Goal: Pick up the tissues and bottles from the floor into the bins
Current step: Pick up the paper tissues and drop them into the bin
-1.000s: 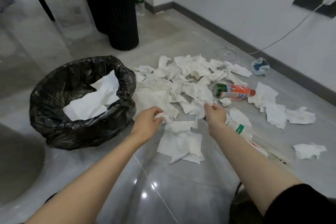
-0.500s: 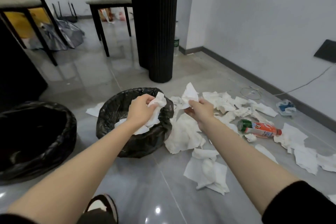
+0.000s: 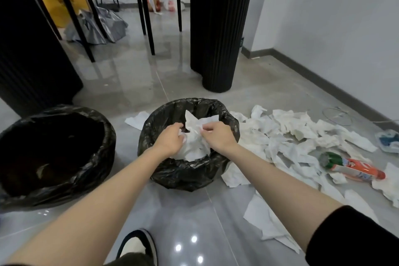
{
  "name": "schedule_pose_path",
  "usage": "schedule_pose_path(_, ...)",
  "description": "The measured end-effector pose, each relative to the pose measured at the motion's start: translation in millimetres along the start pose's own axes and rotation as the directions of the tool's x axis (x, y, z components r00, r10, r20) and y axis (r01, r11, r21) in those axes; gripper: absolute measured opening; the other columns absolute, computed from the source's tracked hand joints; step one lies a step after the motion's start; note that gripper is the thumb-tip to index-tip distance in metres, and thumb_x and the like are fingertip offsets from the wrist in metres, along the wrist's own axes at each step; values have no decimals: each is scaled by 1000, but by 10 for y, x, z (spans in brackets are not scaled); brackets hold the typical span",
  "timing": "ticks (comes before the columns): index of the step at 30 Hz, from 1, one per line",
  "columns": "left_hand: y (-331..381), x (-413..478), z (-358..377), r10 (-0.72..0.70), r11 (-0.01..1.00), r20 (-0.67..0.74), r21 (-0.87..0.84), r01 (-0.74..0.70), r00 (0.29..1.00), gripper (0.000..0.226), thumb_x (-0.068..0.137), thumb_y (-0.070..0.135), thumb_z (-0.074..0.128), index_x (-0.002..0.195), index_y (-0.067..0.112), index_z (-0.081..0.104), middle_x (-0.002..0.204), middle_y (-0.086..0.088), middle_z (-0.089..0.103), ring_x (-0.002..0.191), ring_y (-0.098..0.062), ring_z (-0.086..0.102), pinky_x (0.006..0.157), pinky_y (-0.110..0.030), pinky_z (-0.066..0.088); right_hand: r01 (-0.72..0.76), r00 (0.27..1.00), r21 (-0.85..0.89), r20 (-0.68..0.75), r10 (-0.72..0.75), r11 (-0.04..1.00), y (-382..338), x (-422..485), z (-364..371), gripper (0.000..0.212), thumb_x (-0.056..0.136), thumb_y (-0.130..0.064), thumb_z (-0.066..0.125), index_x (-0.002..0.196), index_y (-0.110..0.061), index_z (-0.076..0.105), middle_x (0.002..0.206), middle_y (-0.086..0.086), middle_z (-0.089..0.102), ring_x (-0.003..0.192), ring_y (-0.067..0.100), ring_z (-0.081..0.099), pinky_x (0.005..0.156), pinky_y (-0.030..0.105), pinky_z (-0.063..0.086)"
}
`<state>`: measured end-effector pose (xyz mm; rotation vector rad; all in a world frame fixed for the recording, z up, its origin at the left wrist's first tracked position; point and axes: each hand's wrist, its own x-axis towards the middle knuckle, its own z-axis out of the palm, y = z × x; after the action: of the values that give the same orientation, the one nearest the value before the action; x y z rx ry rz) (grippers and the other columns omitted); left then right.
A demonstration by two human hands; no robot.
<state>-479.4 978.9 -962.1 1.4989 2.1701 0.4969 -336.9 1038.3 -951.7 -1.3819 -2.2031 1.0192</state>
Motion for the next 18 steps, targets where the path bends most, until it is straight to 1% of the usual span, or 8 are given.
schedule_pose_path(1, -28, 25, 34, 3, 1000, 11, 28, -3, 1000, 36, 95, 9, 42, 131, 5, 48, 133, -15, 52, 122, -30, 49, 97, -33, 38, 19, 997, -67, 72, -14, 998, -7, 34, 49, 26, 91, -12, 47, 81, -13, 71, 78, 7, 67, 77, 23, 59, 72, 31, 47)
schedule_pose_path(3, -103, 79, 83, -12, 997, 12, 71, 11, 1000, 28, 91, 3, 43, 115, 3, 57, 119, -15, 59, 111, -30, 55, 88, -34, 43, 49, 980, -211, 200, -6, 976, -19, 126, 150, 33, 96, -17, 42, 119, -15, 65, 106, 11, 68, 97, 26, 61, 82, 32, 48)
schedule_pose_path(4, -143, 107, 87, -19, 994, 2, 108, 19, 1000, 27, 89, 1, 44, 113, 2, 57, 119, -14, 58, 113, -30, 54, 89, -35, 44, 91, 963, -288, 271, -10, 953, -23, 193, 201, 36, 98, -18, 39, 128, -18, 59, 119, 12, 63, 106, 27, 58, 87, 33, 48)
schedule_pose_path(6, -191, 146, 61, -9, 981, -45, 194, 18, 999, 38, 90, 0, 44, 127, 1, 49, 138, -14, 45, 133, -29, 37, 104, -35, 38, 201, 914, -445, 406, -3, 872, -50, 328, 283, 45, 99, -17, 36, 144, -24, 41, 146, 14, 39, 128, 31, 44, 103, 38, 40)
schedule_pose_path(9, -262, 201, -52, 41, 944, -156, 328, 13, 987, 55, 91, 4, 46, 144, 5, 33, 156, -11, 19, 146, -26, 7, 119, -37, 13, 301, 818, -589, 563, 113, 750, -21, 539, 457, 52, 100, -27, 33, 147, -43, 20, 161, 6, 0, 146, 35, 8, 117, 49, 15)
schedule_pose_path(12, -397, 241, -73, 19, 927, -174, 372, 48, 984, 59, 92, 14, 48, 147, 7, 25, 158, -10, 9, 146, -29, -1, 120, -41, 9, 311, 726, -655, 631, 272, 689, 89, 704, 664, 54, 97, -41, 32, 145, -53, 9, 159, -3, -16, 145, 38, -12, 116, 58, 2)
schedule_pose_path(16, -508, 221, -1, 5, 932, -172, 358, 57, 985, 66, 95, 15, 44, 151, 11, 10, 159, -5, -4, 146, -27, -7, 120, -42, 6, 268, 637, -702, 643, 426, 660, 211, 744, 796, 66, 93, -51, 39, 146, -50, -1, 158, -2, -20, 147, 34, 0, 118, 50, 11)
schedule_pose_path(18, -514, 225, 6, 19, 935, -179, 353, 46, 984, 67, 96, 15, 44, 151, 12, 7, 159, -4, -5, 146, -28, -7, 120, -41, 6, 198, 558, -700, 656, 509, 686, 273, 743, 853, 82, 80, -53, 48, 145, -53, -2, 161, -2, -4, 144, 34, 16, 114, 47, 24)
